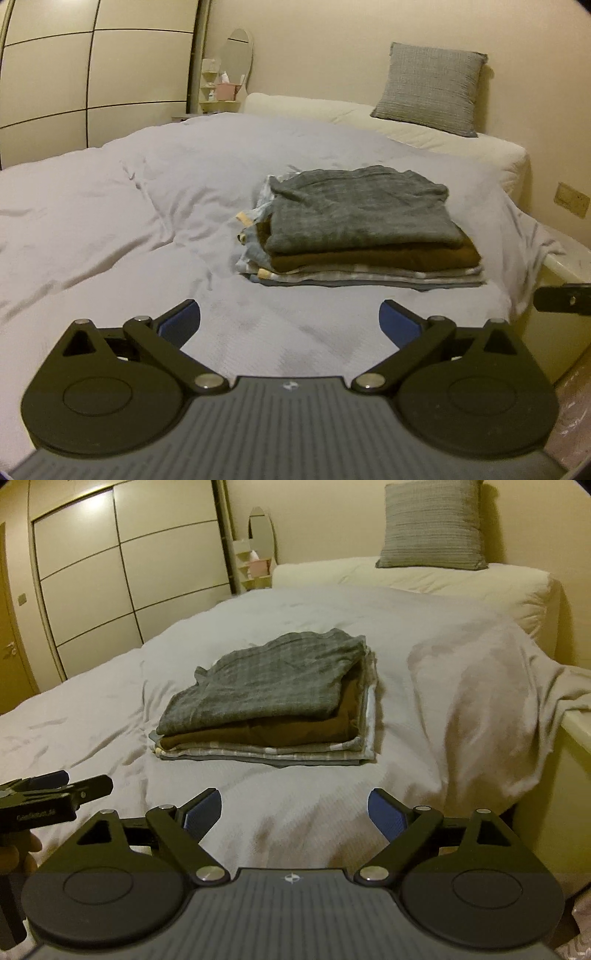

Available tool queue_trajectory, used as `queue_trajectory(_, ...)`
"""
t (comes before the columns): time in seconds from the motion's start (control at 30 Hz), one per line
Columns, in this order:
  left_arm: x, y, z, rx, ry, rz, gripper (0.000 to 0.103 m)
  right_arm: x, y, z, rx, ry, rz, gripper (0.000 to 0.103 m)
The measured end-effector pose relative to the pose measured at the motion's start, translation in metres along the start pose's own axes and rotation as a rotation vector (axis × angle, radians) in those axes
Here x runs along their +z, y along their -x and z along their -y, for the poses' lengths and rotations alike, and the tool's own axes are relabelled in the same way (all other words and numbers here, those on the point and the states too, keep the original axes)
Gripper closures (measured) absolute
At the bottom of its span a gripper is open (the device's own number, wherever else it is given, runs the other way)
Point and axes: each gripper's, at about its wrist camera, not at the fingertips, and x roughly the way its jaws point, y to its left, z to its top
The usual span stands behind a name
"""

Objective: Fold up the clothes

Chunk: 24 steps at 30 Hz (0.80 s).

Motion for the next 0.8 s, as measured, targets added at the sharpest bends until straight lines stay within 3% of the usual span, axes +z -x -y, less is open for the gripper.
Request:
queue_trajectory(0.17,0.004,0.021,0.019,-0.011,-0.088,0.02,0.001,0.0,0.014,-0.001,-0.011,-0.032,-0.003,0.014)
queue_trajectory(0.43,0.002,0.032,0.03,0.034,-0.091,-0.017,0.001,0.003,0.031,-0.003,-0.054,-0.028,-0.018,0.014)
queue_trajectory(0.8,-0.007,0.031,0.029,0.033,-0.068,-0.094,0.001,-0.001,0.032,-0.004,-0.075,-0.013,-0.05,0.014)
